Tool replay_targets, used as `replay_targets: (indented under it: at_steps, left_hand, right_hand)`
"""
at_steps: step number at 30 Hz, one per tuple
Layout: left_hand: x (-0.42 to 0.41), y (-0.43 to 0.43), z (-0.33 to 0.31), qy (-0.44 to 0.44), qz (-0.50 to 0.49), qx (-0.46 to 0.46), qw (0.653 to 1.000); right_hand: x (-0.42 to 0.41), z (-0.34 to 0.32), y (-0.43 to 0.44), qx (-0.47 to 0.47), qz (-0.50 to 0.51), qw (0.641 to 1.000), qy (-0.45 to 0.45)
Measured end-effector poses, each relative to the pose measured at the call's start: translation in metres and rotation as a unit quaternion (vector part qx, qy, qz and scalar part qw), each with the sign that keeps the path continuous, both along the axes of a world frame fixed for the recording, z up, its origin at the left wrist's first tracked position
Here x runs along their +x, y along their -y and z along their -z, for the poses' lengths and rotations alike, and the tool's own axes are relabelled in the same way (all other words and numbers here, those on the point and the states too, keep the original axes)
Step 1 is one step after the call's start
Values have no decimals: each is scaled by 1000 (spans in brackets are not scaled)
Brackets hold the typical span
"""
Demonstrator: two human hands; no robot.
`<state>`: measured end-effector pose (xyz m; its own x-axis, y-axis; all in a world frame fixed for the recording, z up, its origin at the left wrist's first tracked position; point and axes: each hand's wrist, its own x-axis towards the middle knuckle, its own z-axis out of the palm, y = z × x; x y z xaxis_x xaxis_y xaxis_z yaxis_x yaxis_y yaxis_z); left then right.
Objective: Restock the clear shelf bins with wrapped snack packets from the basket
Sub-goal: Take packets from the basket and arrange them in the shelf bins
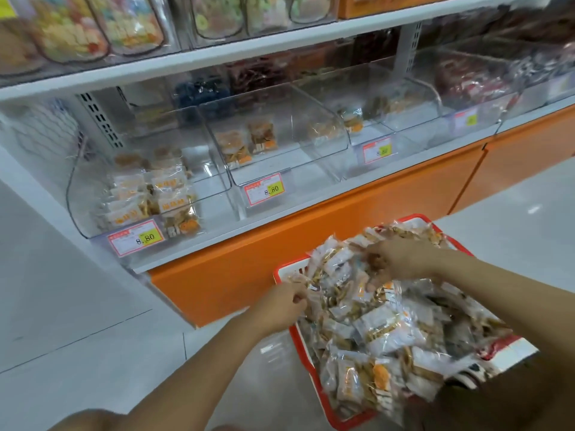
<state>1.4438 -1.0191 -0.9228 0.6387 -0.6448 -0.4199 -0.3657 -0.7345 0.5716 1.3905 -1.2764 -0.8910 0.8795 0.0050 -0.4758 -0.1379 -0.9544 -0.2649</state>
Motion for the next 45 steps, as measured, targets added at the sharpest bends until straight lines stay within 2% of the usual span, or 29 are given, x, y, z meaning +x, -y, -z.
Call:
replay_targets:
  at_steps: [4, 7, 10, 11, 13, 15, 17, 20, 22, 25, 27, 30, 33, 35, 39, 41, 43, 45]
  left_hand:
    - [-4, -4, 32, 3, 31, 102, 994]
    - [-4, -3, 36, -9, 19, 93, 995]
    - [-1, 0, 27, -48, 11, 53, 997]
    - [0, 1, 21, -61, 3, 25, 998]
    - [1, 7, 1, -86, -20, -35, 995]
    - [2, 12, -25, -111, -51, -102, 987]
    - [4, 12, -52, -144, -95, -178, 969]
    - [12, 2, -88, -173, -150, -311, 922]
    - [20, -10, -109, -162, -170, -368, 900]
    - [36, -29, -126, -110, -180, -402, 891]
    - [48, -41, -132, -82, -212, -412, 883]
    - [66, -64, -141, -38, -255, -419, 870]
    - [84, -92, -150, 54, -257, -387, 884]
    - [96, -109, -152, 96, -268, -382, 879]
    - [115, -132, -150, 146, -311, -367, 864]
    - [122, -146, -145, 195, -329, -309, 871]
    - [128, -164, -136, 268, -354, -197, 874]
    - [130, -183, -129, 303, -397, -140, 855]
  right_hand:
    - [-9, 19, -4, -40, -64, 997, 5]
    - [-7, 18, -10, -50, -56, 997, -22]
    - [-1, 9, -13, -37, 2, 999, -40]
    - [2, 6, -12, -5, 34, 999, -39]
    - [6, -9, -11, 130, 115, 985, -12]
    - [10, -32, -19, 268, 173, 947, 44]
    - [14, -58, -39, 355, 199, 907, 108]
    - [26, -89, -74, 426, 157, 870, 192]
    - [39, -102, -97, 447, 111, 852, 250]
    - [66, -111, -128, 433, 81, 841, 314]
    - [84, -113, -148, 411, 53, 848, 331]
    - [112, -125, -165, 398, 26, 862, 313]
    - [136, -146, -177, 392, -47, 880, 265]
    - [152, -157, -188, 380, -92, 889, 239]
    - [189, -166, -214, 338, -130, 899, 246]
    - [207, -166, -228, 281, -162, 911, 256]
    - [221, -161, -241, 234, -166, 923, 258]
    - [233, -148, -255, 189, -166, 937, 243]
